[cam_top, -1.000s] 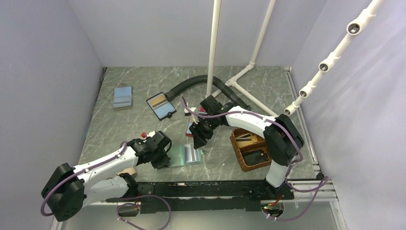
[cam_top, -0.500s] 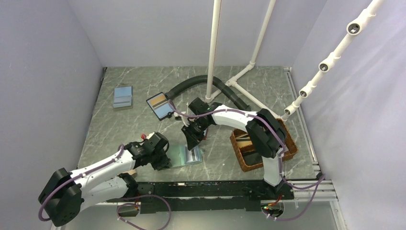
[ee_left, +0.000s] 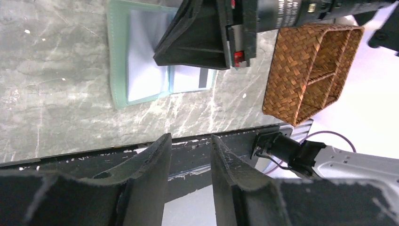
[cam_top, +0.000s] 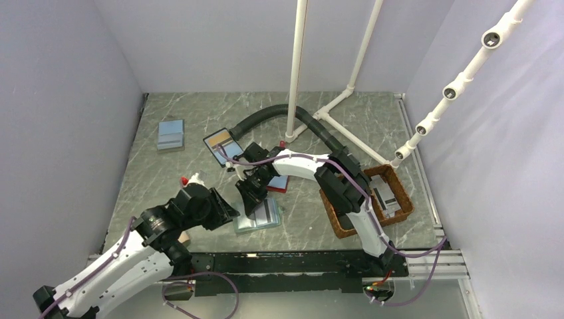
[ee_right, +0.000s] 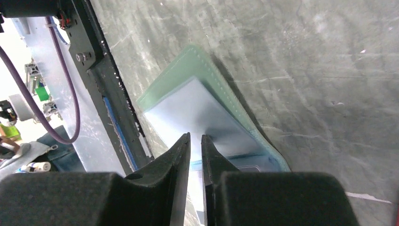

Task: Take the credit cards out of the card holder
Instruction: Open the card holder at the center of the board, then remove the credit card from the card holder, then place the credit card in the storage box.

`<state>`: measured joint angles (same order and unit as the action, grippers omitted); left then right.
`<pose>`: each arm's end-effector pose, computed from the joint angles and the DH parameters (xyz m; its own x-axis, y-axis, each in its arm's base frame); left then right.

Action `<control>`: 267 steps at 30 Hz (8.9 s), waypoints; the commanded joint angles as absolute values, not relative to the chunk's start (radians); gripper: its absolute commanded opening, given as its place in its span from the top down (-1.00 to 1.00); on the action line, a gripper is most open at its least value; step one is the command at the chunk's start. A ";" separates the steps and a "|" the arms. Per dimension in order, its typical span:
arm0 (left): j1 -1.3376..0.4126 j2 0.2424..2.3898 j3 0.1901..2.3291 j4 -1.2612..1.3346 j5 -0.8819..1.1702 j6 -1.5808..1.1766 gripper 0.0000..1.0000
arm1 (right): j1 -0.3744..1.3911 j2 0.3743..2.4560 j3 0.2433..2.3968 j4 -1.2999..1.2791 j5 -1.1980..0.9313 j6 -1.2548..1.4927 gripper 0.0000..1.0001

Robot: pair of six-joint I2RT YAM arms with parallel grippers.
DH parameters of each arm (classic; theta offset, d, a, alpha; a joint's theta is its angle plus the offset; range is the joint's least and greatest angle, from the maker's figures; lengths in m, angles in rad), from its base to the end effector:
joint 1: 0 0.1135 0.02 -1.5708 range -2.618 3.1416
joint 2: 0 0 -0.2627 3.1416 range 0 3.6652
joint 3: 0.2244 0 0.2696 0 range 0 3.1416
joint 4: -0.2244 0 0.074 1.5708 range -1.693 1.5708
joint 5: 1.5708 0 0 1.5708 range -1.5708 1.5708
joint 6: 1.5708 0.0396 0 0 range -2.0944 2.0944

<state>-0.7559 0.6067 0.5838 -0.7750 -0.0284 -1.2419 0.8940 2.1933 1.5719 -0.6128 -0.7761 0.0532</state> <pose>0.1082 -0.1005 0.2359 -0.8035 -0.5426 -0.2448 -0.2762 0.7041 -0.6542 0.2637 0.3725 0.1262 -0.6276 -0.7206 -0.2947 -0.6688 0.3054 0.6778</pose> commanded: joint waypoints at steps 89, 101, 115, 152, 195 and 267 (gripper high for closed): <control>-0.529 0.936 0.172 0.193 0.390 -1.198 1.00 | 0.848 2.119 1.338 -0.620 -0.497 -0.037 1.00; -0.490 0.835 0.166 0.023 0.444 -1.179 1.00 | 0.848 2.134 1.336 -0.623 -0.484 -0.047 1.00; -0.453 0.695 0.164 -0.152 0.452 -1.135 1.00 | 0.848 2.140 1.334 -0.627 -0.479 -0.054 1.00; -0.435 0.920 0.499 -0.576 0.368 -0.914 1.00 | 0.872 2.076 1.442 -0.610 -0.857 -0.027 0.54; -0.387 0.720 0.594 -0.722 0.371 -0.915 1.00 | 0.846 2.064 1.375 -0.612 -0.548 -0.057 0.85; -0.462 0.861 0.715 -0.333 0.223 -0.525 -0.99 | -0.169 1.477 1.371 -1.467 -0.762 -0.994 1.00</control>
<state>-0.4652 0.8261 0.7013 -0.3672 0.2020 -0.5838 -0.0608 1.4899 1.3567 -1.4254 -0.8413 -0.9382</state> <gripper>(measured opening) 0.994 0.009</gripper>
